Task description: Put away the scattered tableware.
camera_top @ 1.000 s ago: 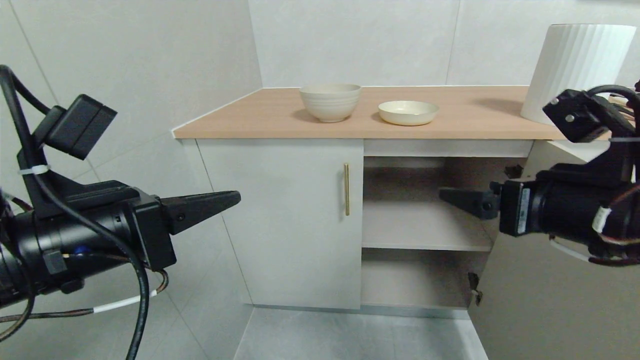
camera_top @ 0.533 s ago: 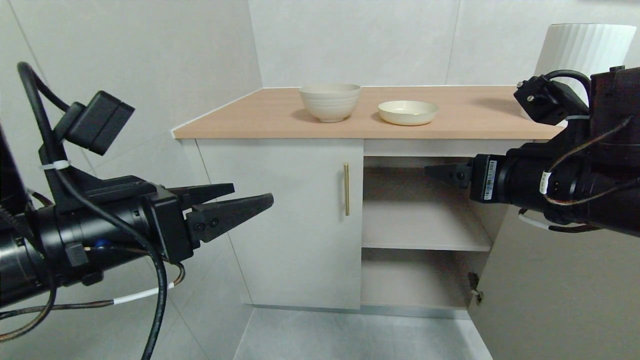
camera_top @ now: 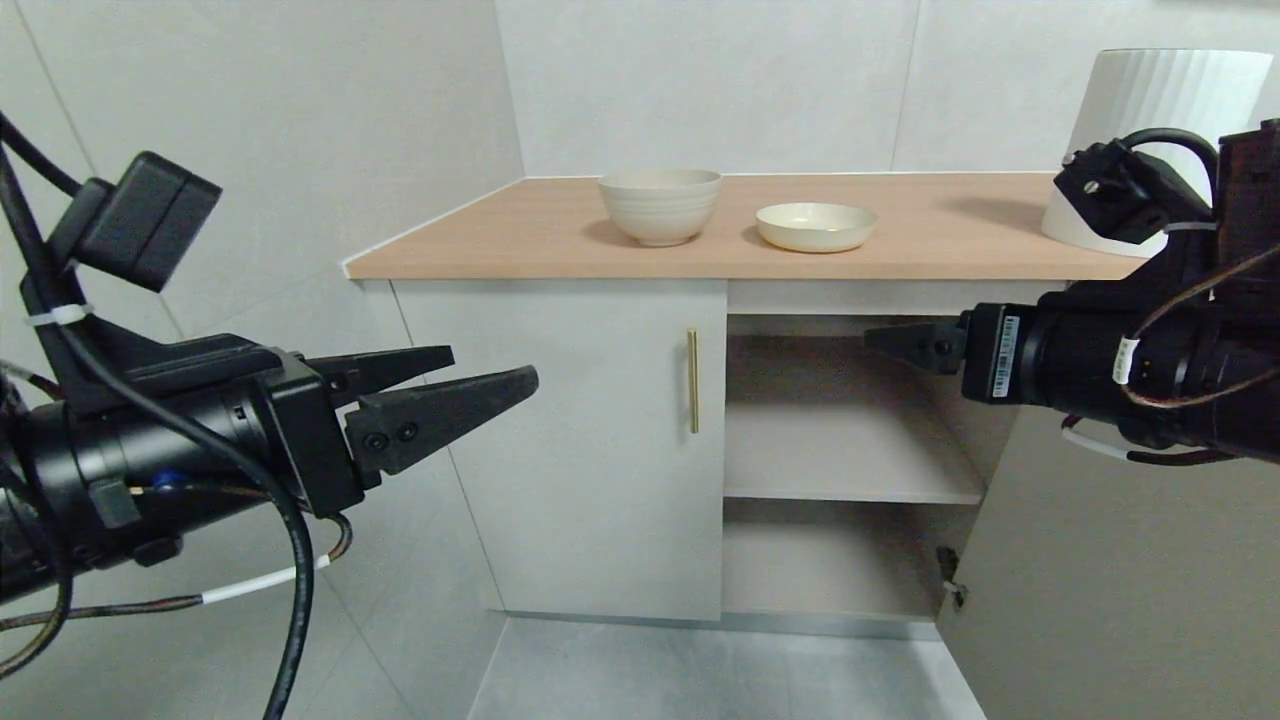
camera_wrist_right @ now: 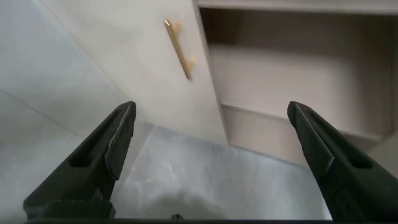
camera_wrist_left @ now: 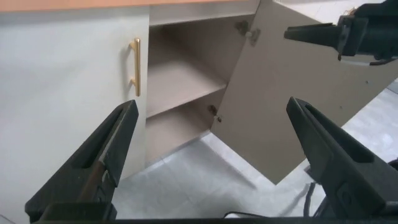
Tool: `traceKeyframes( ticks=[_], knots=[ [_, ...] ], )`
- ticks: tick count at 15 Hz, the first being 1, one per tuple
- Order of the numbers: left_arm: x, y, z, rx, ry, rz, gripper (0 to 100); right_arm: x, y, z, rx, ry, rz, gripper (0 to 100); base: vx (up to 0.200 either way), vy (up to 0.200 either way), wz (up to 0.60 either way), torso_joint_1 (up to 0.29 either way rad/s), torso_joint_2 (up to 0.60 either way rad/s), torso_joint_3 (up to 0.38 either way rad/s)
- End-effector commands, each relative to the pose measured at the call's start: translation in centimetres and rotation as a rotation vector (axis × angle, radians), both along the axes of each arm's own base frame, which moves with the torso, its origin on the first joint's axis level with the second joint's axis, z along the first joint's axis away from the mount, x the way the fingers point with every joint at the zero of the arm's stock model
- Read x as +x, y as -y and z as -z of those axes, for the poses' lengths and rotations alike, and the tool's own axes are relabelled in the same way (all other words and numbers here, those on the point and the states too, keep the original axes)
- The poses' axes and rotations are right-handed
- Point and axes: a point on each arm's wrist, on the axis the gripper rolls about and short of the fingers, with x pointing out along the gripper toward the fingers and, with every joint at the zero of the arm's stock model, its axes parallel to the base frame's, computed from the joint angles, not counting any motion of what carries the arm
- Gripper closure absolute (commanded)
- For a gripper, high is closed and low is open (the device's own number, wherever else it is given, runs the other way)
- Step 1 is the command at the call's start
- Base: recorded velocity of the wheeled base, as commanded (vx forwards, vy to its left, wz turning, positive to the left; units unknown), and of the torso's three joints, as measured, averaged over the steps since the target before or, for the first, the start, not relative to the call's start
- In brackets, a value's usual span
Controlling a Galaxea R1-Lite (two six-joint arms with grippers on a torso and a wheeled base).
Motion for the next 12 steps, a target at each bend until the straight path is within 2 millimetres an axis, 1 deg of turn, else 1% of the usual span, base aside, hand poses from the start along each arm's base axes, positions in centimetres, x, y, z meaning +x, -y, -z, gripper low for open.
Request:
traceKeyframes(
  ticks=[1, 3, 7, 12],
  knots=[
    [0.09, 0.01, 0.04, 0.001, -0.003, -0.002, 0, -0.78, 0.54, -0.63, 0.017, 0.021, -0.006, 0, 0.2, 0.0, 0.0, -0.002, 0.0, 0.002],
    [0.13, 0.03, 0.05, 0.0, -0.004, -0.002, 0, -1.1, 0.7, -0.74, 0.021, 0.022, -0.018, 0, 0.2, 0.0, 0.0, 0.005, 0.01, -0.002],
    [0.17, 0.05, 0.07, 0.0, -0.004, -0.002, 0, -1.29, 0.79, -0.14, 0.007, 0.01, -0.024, 0, 0.2, 0.0, 0.0, 0.005, 0.0, 0.001],
    [0.13, 0.03, 0.04, -0.003, -0.001, -0.002, 0, -1.34, 0.74, -0.11, 0.002, 0.009, -0.027, 0, 0.0, 0.0, 0.0, 0.0, 0.0, 0.0]
  ],
)
